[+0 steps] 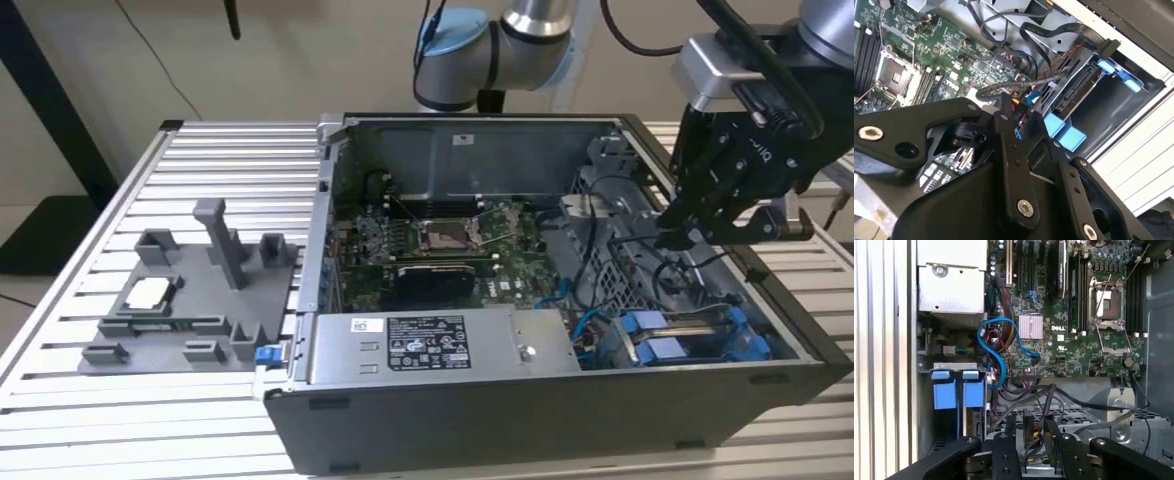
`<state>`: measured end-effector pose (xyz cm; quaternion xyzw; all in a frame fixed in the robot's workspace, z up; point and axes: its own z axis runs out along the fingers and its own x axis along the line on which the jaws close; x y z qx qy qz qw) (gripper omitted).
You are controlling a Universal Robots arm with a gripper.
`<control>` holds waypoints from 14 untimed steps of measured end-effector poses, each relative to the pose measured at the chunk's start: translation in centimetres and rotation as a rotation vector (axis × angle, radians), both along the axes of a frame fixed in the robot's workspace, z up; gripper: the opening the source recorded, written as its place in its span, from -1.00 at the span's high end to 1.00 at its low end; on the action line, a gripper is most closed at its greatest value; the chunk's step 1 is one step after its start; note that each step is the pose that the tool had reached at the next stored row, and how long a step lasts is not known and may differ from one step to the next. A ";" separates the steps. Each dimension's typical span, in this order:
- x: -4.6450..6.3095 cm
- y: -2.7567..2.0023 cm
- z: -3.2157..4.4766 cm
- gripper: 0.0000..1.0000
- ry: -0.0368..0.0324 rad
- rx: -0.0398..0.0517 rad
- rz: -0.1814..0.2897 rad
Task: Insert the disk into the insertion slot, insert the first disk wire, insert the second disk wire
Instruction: 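Insert the first disk wire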
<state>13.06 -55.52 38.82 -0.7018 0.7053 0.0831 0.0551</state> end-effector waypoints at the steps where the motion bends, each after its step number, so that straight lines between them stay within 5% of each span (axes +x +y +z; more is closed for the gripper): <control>1: 0.0 -0.01 0.00 0.33 0.0000 0.0016 0.000; 3: 0.0 -0.01 -0.02 0.60 0.0000 0.0068 0.000; 14: -0.1 -0.01 -0.05 0.62 -0.0005 0.0063 0.000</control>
